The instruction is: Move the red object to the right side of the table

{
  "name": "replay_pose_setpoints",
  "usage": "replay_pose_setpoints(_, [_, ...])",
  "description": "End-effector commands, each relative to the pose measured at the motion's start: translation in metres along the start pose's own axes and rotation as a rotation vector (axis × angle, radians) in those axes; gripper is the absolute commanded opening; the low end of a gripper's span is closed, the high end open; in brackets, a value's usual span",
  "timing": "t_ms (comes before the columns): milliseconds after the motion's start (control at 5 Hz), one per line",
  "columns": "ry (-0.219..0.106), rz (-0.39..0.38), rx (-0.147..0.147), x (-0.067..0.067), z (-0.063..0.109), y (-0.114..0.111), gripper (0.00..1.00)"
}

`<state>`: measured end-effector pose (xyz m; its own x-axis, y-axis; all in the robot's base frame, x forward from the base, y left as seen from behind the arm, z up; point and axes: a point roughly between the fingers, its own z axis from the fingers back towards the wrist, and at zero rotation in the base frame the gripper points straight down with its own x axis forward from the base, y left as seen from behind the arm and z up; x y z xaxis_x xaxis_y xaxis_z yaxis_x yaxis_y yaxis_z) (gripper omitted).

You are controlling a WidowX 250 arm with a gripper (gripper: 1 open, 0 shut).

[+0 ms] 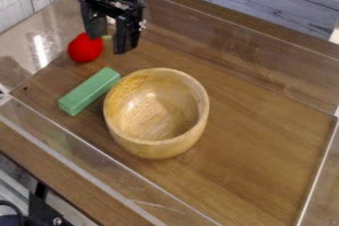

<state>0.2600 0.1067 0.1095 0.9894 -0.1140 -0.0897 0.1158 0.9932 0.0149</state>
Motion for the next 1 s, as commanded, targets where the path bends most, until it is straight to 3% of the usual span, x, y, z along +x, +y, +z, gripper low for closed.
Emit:
replay_pose_setpoints(0, [-0.053,-0.012,0.036,0.003,0.010,0.026,1.00])
replay_pose_setpoints(600, [-0.076,0.057,0.021,0.022,-0.021,0.101,1.00])
replay_pose_setpoints(800, [-0.081,0.029,0.009,0.033,-0.033,0.112,1.00])
